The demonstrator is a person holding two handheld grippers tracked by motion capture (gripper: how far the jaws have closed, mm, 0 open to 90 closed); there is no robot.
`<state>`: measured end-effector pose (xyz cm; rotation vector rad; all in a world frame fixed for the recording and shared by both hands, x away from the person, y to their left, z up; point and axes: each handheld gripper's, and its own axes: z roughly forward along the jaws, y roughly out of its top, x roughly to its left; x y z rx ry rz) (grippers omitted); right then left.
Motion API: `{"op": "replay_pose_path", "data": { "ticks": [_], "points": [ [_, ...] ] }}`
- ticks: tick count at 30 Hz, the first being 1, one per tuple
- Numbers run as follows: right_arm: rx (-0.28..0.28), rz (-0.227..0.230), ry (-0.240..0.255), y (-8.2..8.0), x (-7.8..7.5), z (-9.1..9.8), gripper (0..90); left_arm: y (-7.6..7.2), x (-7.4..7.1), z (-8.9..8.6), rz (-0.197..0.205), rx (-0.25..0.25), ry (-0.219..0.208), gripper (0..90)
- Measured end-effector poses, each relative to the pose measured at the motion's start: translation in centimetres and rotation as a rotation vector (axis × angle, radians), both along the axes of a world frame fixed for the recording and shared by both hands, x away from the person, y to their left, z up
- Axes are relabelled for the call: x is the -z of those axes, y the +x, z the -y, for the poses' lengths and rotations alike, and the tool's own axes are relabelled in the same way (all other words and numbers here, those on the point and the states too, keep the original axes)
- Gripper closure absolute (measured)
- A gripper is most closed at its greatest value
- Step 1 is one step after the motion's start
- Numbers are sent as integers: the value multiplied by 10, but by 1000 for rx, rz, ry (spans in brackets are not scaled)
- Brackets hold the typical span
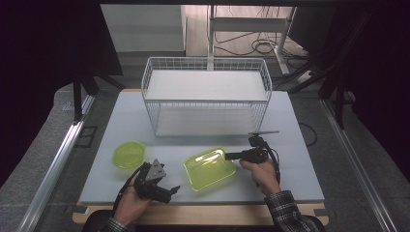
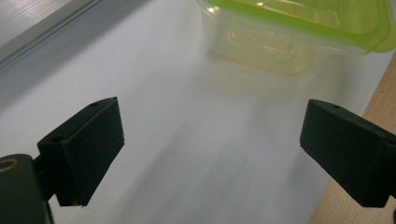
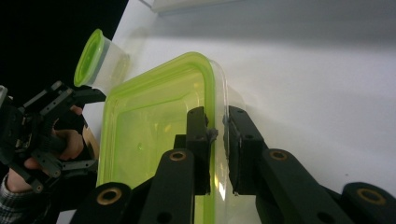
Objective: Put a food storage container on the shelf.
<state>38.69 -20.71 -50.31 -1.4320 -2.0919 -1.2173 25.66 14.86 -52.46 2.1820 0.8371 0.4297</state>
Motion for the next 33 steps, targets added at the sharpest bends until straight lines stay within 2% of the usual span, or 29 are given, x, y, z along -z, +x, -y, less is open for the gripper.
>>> {"op": "replay_pose_path", "data": {
  "ticks": [3,8,17,33],
  "points": [
    [12,1,43,0,-5,6,803,0,-1,-1,1,-5,-5,63],
    [21,12,70,-1,-11,10,802,1,-1,-2,5,-7,-1,62],
    [30,35,109,0,-26,17,802,0,-1,-2,9,-8,-3,59],
    [50,81,174,4,-66,22,803,0,0,0,-2,1,3,57]
  ]
}}
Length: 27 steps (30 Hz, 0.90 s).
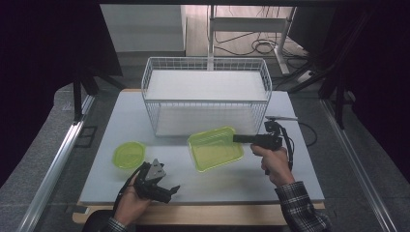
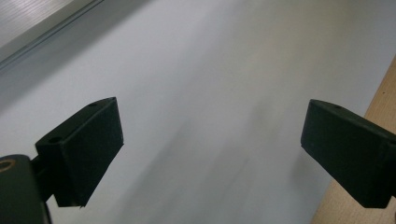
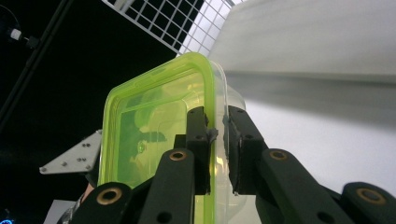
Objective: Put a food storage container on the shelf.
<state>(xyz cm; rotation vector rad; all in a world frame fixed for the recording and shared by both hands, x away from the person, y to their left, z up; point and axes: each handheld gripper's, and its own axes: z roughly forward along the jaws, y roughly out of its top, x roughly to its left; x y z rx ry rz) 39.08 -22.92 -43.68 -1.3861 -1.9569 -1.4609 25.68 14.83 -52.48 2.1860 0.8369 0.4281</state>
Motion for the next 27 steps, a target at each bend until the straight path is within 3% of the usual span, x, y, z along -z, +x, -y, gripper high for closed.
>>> {"op": "replay_pose_path", "data": {
  "ticks": [16,27],
  "points": [
    [12,44,37,9,-40,0,803,0,0,1,1,4,4,55],
    [33,75,26,17,-64,-1,803,0,0,0,2,-2,1,51]
  ]
}}
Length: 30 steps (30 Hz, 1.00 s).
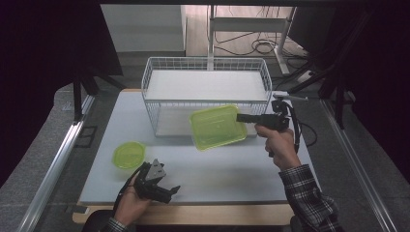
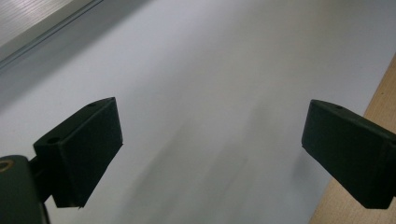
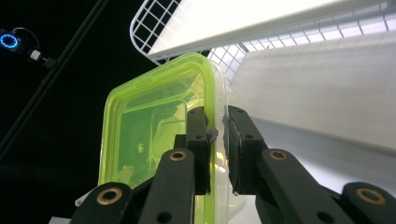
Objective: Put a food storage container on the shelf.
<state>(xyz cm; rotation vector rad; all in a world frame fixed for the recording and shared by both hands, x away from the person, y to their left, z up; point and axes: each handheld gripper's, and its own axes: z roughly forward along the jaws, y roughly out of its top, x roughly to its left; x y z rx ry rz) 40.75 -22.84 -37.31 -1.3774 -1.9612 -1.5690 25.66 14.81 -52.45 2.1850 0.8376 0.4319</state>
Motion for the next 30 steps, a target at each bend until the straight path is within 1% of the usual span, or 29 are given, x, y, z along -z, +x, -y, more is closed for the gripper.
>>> {"op": "replay_pose_path", "data": {
  "ticks": [6,10,14,20,24,27,30],
  "points": [
    [10,21,2,6,-15,-3,803,-1,-1,0,12,1,-4,52],
    [14,39,-3,12,-26,-7,803,-1,-1,0,11,2,-3,52],
    [31,54,-4,19,-35,-11,803,-1,-1,0,10,3,-1,52],
    [62,79,-20,29,-46,-17,803,-1,-1,0,10,8,3,51],
    [85,89,-33,35,-49,-20,803,-1,-1,0,11,7,2,51],
    [115,94,-33,44,-52,-24,803,-1,-1,1,10,7,1,51],
    [129,100,-37,48,-55,-26,803,-1,0,1,9,8,2,51]
  ]
}}
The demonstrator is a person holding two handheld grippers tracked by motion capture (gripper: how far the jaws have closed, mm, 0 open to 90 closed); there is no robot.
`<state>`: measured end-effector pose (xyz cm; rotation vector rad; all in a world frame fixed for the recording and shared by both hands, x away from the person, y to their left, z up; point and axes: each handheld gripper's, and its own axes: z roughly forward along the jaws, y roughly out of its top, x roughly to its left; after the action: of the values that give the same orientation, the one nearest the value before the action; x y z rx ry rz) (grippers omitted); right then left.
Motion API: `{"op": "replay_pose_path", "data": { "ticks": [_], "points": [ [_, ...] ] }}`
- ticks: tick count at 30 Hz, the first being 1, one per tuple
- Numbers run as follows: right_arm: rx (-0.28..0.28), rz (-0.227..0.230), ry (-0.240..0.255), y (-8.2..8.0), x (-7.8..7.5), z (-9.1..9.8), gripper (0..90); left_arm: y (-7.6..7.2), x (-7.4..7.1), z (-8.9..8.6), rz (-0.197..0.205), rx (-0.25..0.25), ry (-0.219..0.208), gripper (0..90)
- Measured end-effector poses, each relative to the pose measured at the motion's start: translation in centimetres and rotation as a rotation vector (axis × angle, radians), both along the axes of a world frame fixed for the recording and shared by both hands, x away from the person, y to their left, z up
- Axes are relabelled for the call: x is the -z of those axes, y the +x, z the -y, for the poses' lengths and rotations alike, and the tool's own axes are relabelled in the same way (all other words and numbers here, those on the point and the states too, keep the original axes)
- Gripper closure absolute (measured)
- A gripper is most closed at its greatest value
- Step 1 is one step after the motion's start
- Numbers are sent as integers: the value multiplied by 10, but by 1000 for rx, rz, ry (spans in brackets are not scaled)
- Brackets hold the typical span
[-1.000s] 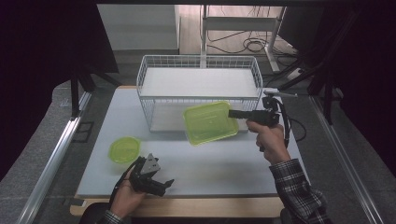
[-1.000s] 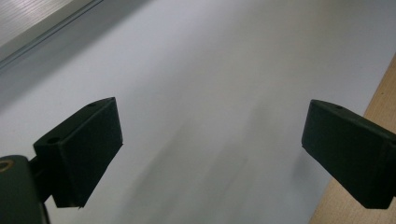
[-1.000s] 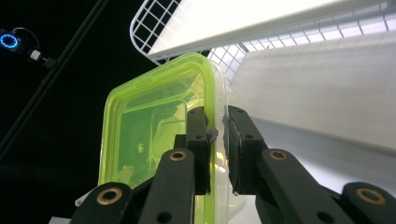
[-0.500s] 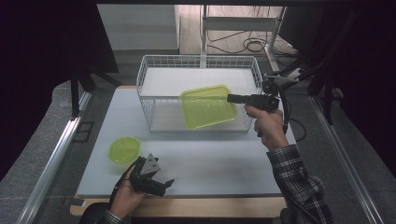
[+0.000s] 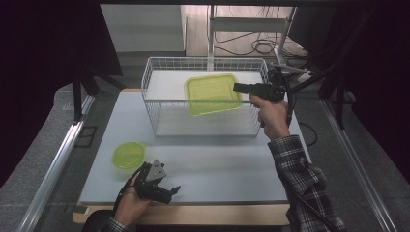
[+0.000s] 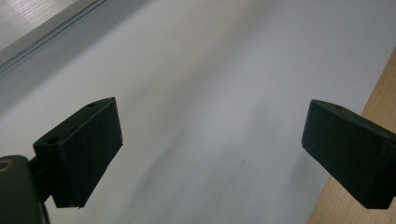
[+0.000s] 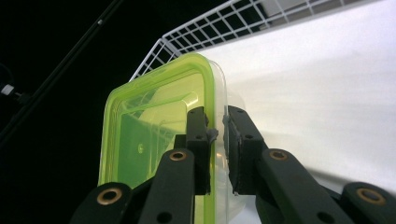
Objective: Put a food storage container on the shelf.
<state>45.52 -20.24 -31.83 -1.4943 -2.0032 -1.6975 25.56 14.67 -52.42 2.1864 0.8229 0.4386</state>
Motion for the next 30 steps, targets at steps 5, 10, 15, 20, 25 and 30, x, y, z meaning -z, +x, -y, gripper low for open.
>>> {"op": "replay_pose_path", "data": {
  "ticks": [5,10,15,20,25,30],
  "points": [
    [31,14,-16,8,-6,-7,803,0,0,1,-3,5,5,50],
    [60,21,-31,17,-9,-13,803,0,1,2,-1,14,17,49],
    [88,23,-35,26,-10,-18,803,0,1,2,-3,12,13,49],
    [126,31,-49,34,-12,-23,802,0,1,2,-1,12,13,49],
    [158,30,-56,40,-10,-24,802,-1,1,2,1,17,15,48],
    [174,29,-59,45,-5,-26,801,-1,1,3,2,23,16,47]
  ]
}}
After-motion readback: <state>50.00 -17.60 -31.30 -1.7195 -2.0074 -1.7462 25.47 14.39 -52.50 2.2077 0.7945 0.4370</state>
